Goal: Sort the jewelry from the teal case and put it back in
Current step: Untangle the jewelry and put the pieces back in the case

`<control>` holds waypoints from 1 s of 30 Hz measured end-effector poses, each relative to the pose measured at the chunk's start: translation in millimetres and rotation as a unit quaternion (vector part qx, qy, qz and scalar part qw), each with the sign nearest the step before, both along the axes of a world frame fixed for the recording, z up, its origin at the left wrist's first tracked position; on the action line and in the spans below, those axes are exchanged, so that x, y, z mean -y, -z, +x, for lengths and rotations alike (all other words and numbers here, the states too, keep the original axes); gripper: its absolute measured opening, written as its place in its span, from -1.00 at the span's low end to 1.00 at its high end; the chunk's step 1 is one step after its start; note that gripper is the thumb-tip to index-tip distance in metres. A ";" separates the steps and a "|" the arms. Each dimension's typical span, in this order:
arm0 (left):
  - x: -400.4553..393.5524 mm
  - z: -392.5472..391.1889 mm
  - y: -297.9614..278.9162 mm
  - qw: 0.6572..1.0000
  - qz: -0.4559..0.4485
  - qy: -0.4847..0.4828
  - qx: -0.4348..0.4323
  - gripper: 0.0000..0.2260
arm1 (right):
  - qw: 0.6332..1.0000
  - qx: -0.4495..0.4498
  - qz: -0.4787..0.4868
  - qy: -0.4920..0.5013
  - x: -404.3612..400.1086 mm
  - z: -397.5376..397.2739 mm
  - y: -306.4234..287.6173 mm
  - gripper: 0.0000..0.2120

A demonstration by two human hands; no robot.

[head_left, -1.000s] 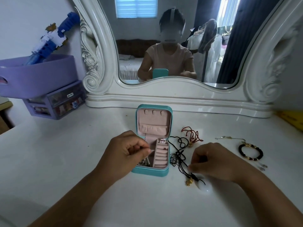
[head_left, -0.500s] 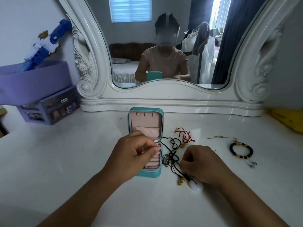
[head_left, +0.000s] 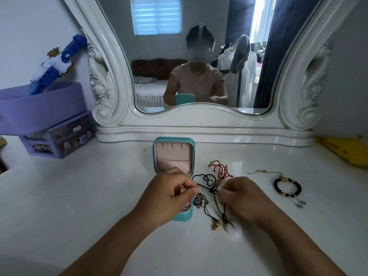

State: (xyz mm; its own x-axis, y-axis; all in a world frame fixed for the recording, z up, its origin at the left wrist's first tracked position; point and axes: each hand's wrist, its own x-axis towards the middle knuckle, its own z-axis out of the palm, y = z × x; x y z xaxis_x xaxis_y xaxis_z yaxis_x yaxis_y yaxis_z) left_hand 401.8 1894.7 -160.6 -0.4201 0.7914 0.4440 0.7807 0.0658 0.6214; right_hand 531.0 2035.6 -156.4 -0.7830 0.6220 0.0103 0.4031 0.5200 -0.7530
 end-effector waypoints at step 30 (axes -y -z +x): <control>-61.1 37.7 -49.4 0.942 0.062 0.142 0.297 -0.64 | 0.954 -0.218 -0.206 -0.027 -11.5 23.6 -42.0 -0.86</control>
